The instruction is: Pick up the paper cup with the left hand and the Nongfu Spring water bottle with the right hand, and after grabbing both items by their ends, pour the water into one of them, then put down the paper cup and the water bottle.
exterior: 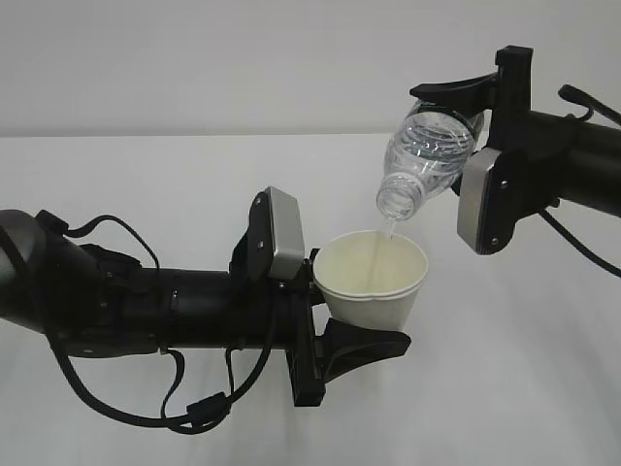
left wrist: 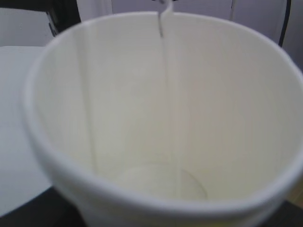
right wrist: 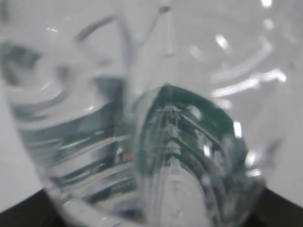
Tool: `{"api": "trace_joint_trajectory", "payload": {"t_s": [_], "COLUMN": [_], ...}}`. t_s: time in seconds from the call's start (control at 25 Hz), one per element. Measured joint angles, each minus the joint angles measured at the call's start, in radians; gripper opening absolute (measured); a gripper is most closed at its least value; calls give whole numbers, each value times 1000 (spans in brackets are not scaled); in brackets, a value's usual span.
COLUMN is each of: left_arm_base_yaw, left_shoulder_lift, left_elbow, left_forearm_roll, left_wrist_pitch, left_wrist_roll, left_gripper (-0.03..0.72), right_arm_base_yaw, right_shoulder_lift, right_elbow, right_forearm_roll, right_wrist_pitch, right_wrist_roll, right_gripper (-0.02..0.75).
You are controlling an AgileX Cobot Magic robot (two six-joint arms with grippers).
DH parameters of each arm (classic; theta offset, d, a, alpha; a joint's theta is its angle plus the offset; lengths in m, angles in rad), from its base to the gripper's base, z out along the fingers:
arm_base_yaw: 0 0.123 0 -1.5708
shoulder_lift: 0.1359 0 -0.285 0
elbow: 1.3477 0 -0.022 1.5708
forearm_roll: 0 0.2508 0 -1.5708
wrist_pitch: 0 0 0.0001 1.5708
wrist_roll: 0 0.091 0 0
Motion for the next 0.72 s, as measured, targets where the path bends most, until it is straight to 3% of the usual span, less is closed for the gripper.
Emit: {"api": "trace_joint_trajectory", "payload": {"t_s": [0.72], "left_arm_base_yaw": [0], "left_shoulder_lift": [0], "left_elbow": [0], "left_forearm_roll": [19], "left_wrist_pitch": [0], "left_wrist_roll": [-13], "left_gripper": [453], "right_arm_base_yaw": [0], "right_shoulder_lift": [0], "right_elbow": [0], "right_forearm_roll": [0], "right_wrist_pitch": [-2], "right_wrist_roll": [-1], "right_gripper": [469]}}
